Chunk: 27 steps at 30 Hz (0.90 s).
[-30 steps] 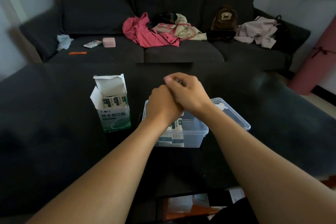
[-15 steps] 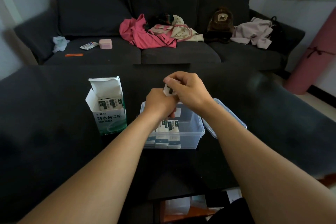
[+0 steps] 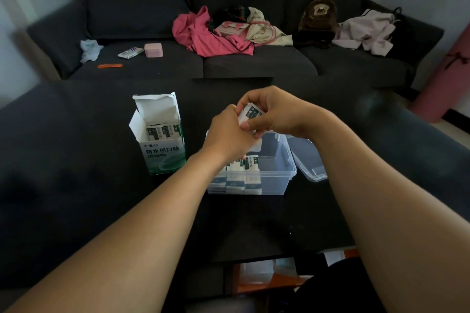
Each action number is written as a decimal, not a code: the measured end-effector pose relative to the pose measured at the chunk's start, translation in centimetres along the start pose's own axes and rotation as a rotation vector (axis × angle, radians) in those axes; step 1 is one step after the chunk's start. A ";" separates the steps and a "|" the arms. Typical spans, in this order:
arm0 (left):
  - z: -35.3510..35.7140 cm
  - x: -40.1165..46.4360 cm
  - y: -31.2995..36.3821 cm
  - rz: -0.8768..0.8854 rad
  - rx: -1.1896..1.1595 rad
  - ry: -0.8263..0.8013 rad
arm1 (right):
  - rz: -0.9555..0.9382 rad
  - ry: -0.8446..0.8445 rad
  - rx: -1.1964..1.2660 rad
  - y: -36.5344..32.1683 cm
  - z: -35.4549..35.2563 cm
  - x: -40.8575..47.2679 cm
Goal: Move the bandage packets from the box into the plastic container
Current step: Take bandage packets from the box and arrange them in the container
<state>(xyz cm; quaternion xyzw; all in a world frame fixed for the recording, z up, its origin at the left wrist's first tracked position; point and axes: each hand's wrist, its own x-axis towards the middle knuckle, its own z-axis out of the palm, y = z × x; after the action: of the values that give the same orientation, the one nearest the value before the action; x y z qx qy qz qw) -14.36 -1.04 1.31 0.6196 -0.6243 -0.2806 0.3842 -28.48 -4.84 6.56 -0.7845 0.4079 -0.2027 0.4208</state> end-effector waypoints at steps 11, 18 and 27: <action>-4.7 -0.8 -1.3 0.105 0.494 -0.235 | 0.344 -0.294 -0.184 2.0 -0.7 0.8; -4.1 -1.0 -1.4 0.160 0.735 -0.270 | 0.466 -0.382 -0.173 2.3 0.6 2.0; -3.2 -0.8 -1.2 0.068 0.750 -0.406 | 0.513 -0.425 -0.301 2.6 2.4 3.2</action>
<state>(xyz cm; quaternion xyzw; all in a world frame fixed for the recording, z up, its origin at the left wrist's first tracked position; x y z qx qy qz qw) -11.10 0.10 1.94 0.6276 -0.7662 -0.1376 0.0110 -26.27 -7.02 2.92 -0.7343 0.5201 0.1396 0.4132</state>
